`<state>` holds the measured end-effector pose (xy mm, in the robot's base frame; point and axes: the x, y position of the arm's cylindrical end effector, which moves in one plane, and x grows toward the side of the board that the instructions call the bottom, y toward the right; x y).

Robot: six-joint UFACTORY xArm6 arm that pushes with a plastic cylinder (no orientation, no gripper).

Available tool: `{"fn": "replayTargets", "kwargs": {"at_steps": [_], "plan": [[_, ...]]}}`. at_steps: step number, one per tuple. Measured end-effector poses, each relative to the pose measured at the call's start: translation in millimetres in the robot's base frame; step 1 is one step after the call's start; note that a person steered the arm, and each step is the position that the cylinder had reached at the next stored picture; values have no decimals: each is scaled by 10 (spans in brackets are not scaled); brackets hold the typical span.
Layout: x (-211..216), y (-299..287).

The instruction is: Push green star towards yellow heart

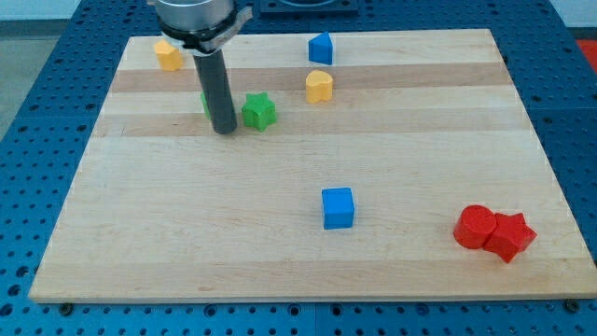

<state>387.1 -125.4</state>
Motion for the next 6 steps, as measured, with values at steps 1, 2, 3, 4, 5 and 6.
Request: {"fn": "replayTargets", "kwargs": {"at_steps": [1, 2, 3, 4, 5, 6], "plan": [[-165, -3], [-185, 221], [95, 550], [152, 914], [-13, 1007], [-118, 879]]}}
